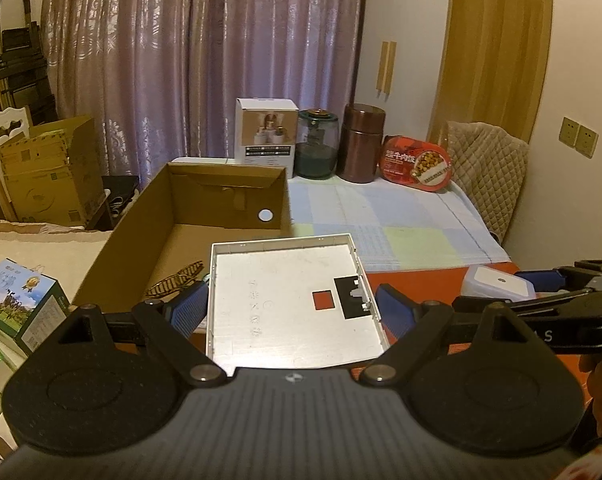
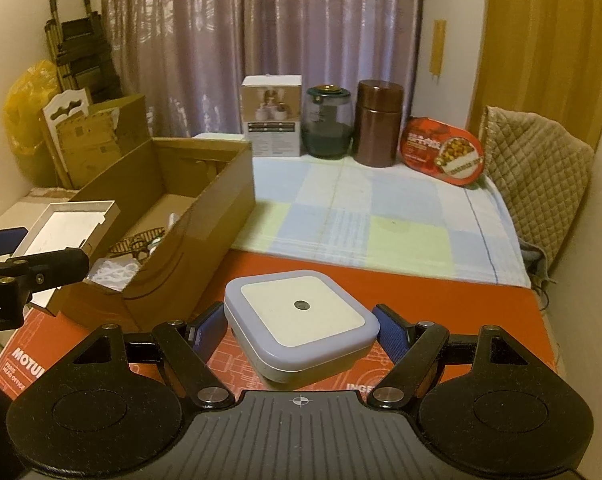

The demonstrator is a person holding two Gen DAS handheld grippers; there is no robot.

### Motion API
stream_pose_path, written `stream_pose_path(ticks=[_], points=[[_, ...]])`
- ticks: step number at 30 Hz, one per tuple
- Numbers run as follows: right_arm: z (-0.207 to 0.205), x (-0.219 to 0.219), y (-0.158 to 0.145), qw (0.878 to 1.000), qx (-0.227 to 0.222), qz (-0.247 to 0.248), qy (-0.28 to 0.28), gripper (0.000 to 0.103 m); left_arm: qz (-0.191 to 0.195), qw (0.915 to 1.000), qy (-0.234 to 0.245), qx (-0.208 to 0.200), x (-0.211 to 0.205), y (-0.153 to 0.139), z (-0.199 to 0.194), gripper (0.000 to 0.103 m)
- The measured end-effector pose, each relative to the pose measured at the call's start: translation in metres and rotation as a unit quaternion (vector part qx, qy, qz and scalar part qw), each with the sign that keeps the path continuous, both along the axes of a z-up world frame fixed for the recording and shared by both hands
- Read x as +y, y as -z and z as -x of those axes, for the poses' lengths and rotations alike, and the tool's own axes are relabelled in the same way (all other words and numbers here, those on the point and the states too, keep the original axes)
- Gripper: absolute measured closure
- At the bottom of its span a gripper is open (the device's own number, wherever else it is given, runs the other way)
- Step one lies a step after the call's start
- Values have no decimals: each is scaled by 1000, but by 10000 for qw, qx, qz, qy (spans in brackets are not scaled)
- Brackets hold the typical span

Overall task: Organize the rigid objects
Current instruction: 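Carry the white frame and white container over the cardboard box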

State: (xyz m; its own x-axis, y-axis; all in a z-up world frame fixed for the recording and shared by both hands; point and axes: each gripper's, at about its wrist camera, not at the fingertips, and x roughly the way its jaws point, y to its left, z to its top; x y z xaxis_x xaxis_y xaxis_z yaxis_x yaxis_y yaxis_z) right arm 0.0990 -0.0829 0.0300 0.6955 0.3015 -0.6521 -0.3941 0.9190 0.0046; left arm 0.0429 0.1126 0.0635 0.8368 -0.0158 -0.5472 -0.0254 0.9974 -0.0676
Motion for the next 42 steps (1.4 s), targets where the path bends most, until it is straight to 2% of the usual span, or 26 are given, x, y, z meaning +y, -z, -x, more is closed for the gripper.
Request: stream_pose_path(ticks=[19,42], points=[[-10,47,9,9988,44,91,-482,28,-56,9997,-216,39,36,1,-3,16],[-41,102,16,9951,109,44,-986,28,-184,9993,-247,228,85,11,-32,16]])
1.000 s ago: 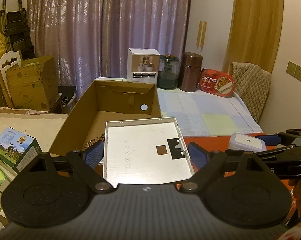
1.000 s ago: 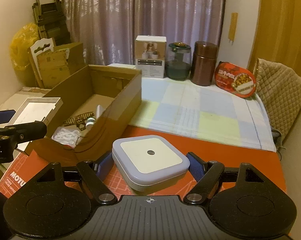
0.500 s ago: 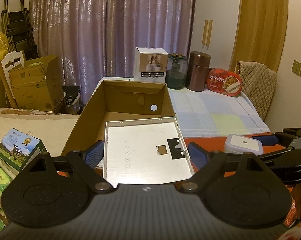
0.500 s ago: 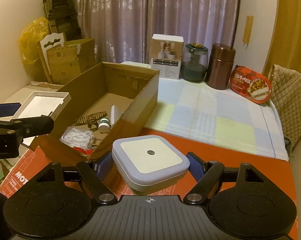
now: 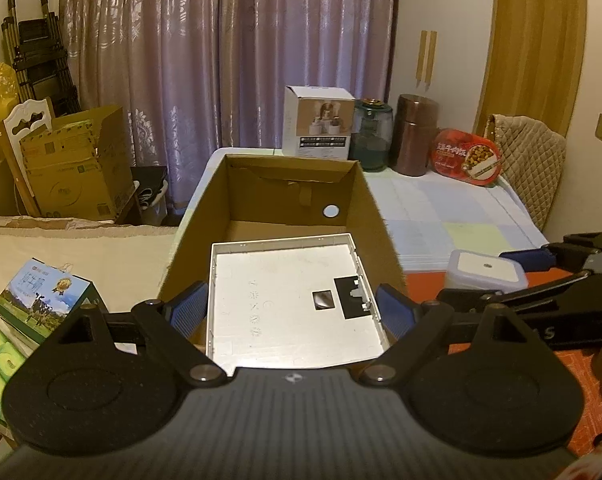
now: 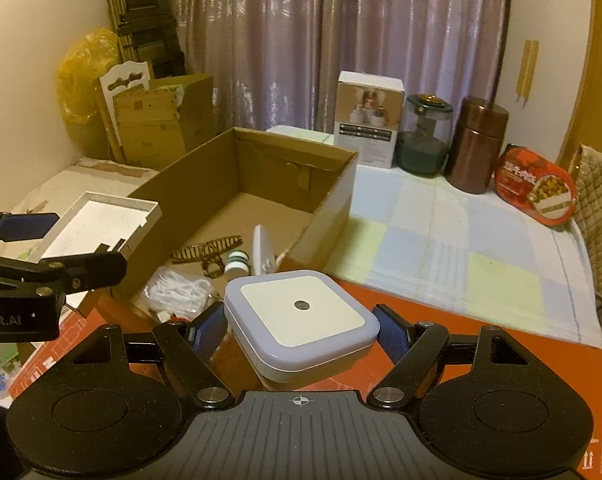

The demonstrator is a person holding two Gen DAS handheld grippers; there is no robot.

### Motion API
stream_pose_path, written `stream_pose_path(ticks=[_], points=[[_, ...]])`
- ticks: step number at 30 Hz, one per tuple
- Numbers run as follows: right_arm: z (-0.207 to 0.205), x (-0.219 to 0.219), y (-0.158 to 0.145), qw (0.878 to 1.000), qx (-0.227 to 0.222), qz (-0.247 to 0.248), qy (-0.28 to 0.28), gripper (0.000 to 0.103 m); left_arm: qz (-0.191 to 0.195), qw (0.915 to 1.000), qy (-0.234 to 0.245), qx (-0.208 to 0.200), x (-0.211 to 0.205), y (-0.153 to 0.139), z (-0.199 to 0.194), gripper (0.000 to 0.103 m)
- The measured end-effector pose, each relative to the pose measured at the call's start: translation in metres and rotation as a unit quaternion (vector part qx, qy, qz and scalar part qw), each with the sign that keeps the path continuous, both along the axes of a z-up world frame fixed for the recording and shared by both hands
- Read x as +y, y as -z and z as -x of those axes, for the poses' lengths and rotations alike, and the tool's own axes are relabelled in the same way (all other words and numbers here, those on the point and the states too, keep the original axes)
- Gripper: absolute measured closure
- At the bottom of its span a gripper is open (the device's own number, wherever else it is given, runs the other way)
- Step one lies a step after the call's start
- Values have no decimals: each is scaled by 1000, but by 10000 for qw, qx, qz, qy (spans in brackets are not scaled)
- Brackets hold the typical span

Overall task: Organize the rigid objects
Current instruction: 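Carry the white frame and white container over the cardboard box, then lower the white frame into the box and open the left gripper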

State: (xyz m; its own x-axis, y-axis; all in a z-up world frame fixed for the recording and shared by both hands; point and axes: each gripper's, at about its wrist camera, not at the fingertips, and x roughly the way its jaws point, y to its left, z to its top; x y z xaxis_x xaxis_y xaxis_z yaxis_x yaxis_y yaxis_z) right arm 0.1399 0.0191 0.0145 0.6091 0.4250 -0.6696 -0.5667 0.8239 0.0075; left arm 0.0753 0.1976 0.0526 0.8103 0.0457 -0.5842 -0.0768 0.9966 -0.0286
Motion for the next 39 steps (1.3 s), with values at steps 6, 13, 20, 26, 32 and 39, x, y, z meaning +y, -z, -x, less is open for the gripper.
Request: stream_pose_path(ticks=[6,13,20,26,32,39], points=[[-21,13,0,9999,85,-75,-88,28,-21,9999,18,121,22,7,-22,16],[-57,35,0,9993,257,-179,-202,28,-175,9996,142,197,42,12,-60,16],[-89,59,-1,9991,258,-130,-296,28,-174,9988,379,266,54,21,-101,16],[-115,71,2,9992,274,-103,-285,28,-284,9977,520,334,56,30,-125,16],[-138,79,10,9992,343,-82,-184,28,-452,9958,700,384,52,37,-144,16],[-152,84,17,9990,415,-52,-134,28,-486,9947,758,498,51,48,-161,16]])
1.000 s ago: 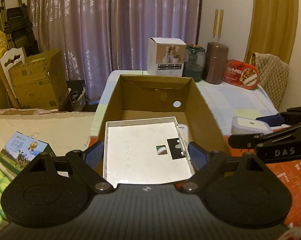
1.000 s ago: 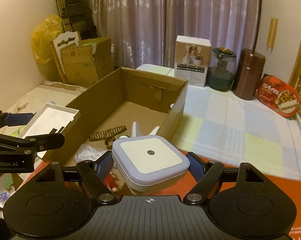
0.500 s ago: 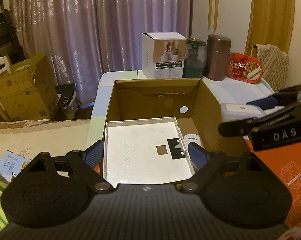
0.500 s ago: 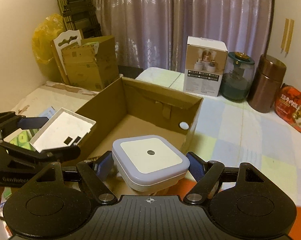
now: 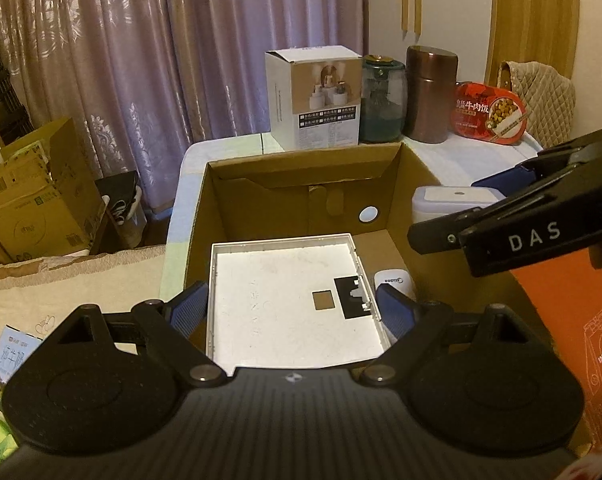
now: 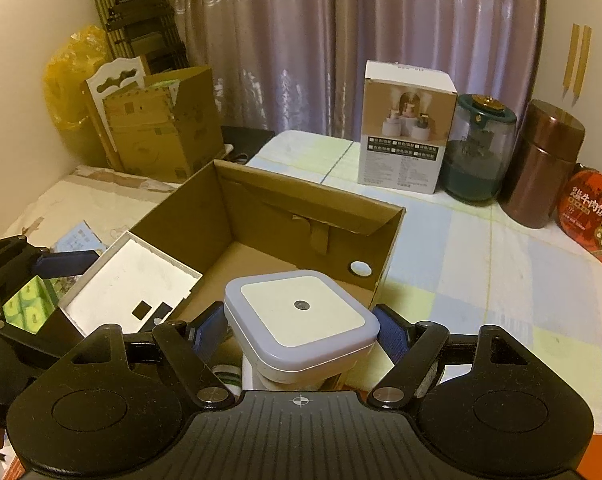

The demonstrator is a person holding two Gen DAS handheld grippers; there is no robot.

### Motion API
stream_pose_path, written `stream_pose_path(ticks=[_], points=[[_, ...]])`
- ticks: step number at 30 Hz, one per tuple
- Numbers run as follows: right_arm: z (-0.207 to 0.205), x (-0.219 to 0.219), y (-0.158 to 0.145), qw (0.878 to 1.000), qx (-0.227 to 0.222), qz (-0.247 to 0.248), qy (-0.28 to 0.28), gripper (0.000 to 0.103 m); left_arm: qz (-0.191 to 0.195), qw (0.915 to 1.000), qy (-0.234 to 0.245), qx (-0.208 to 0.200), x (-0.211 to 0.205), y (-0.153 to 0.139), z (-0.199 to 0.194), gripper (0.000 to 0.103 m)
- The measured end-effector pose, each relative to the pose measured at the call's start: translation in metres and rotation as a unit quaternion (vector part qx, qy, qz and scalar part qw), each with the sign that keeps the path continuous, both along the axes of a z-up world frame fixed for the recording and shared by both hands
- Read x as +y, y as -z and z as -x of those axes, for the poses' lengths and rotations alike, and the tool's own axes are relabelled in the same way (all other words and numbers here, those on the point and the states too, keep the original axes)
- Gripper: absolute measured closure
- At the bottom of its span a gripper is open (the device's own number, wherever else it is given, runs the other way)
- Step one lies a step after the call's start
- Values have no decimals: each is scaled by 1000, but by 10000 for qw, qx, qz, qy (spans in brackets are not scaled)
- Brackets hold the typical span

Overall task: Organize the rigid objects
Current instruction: 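Lower the white frame into the box and open the left gripper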

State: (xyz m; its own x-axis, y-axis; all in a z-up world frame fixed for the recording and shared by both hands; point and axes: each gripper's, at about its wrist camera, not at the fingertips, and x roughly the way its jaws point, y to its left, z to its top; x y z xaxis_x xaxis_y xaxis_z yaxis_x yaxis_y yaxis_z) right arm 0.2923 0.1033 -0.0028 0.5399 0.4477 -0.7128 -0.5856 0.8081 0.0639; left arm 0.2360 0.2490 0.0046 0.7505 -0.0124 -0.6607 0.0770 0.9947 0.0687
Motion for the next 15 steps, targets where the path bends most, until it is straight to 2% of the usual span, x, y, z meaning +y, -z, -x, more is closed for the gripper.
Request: stream_pose_path(ticks=[15], points=[[-8,3,3,10000,14,-28,-21,28,-47,9999,93,127,-3,8,-16,16]])
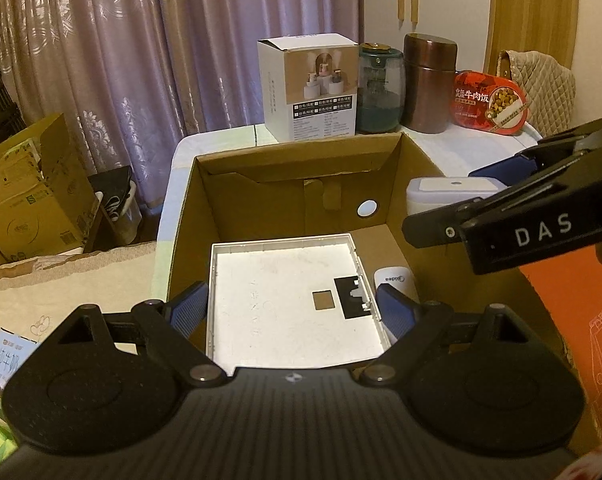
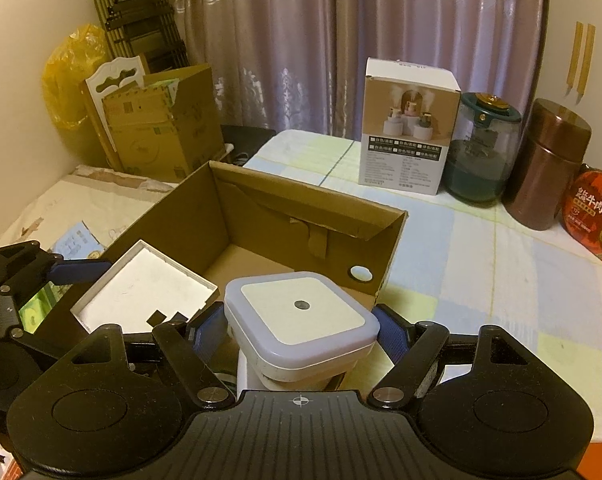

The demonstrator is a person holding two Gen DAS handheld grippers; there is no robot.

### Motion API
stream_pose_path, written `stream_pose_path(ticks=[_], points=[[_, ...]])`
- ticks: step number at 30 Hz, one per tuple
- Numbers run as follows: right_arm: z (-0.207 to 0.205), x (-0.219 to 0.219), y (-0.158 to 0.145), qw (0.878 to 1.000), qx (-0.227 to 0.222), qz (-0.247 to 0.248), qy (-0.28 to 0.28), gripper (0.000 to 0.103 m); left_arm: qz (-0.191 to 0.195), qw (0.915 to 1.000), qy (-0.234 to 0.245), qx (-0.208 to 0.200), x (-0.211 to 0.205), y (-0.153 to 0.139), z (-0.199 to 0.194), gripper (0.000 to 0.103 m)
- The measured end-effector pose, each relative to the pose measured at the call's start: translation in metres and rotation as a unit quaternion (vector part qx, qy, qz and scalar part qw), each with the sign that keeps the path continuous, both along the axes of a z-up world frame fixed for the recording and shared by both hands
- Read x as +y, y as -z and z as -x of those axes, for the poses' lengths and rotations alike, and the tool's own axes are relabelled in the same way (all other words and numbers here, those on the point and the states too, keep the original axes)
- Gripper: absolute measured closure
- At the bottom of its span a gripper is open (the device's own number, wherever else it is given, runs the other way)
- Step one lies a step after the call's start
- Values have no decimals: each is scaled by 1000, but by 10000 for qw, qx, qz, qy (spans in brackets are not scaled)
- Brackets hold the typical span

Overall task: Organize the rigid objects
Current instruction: 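Lower the white frame into the box and open the left gripper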

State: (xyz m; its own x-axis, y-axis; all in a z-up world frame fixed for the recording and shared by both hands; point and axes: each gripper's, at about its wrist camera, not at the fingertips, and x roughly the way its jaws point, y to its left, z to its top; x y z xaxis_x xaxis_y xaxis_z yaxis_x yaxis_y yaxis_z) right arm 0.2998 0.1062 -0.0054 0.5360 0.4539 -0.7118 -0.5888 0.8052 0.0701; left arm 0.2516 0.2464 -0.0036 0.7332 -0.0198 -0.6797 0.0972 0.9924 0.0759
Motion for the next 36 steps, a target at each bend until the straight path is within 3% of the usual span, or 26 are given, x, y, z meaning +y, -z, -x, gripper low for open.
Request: stream_pose_path(ticks=[31,36], points=[[-21,7,-6,9999,-22,-112,72,28,-142,9997,147,124,-1,10,-30,15],[-23,7,-6,9999,-10,-148,86,28,-101,9999,50,-15,2,7,-30,15]])
